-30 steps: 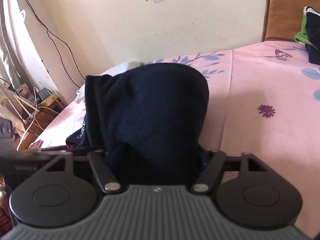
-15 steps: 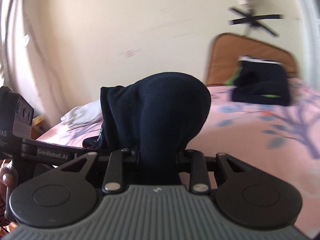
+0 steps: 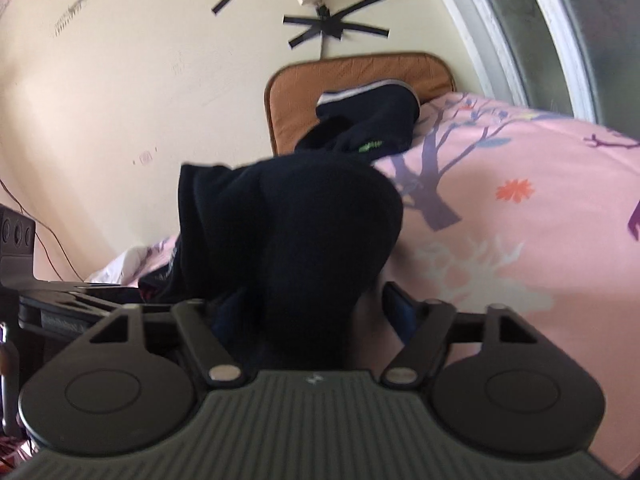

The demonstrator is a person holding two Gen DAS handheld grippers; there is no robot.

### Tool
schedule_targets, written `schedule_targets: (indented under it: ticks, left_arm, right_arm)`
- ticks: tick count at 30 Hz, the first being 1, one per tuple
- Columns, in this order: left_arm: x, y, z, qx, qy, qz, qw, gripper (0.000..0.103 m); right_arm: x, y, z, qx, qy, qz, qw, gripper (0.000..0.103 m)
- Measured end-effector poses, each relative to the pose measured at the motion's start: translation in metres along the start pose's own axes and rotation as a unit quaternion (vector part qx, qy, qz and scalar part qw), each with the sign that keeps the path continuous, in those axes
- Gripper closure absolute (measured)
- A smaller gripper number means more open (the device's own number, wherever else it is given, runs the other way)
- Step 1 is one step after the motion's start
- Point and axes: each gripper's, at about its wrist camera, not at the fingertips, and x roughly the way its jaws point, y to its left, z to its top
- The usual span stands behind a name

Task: Fold small clothes
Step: 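Carry the folded sweater with both grippers toward the dark clothes stack on the cushion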

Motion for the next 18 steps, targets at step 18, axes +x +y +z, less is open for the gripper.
schedule_targets:
  ticks: [18]
  left_arm:
    - [0.063,0.050,0.006,-0.082,0.045,-0.190,0.9774,0.018]
  right_arm:
    - [0.027,0.004,0.005,-0.006,0.087,0.061,0.994,0.038]
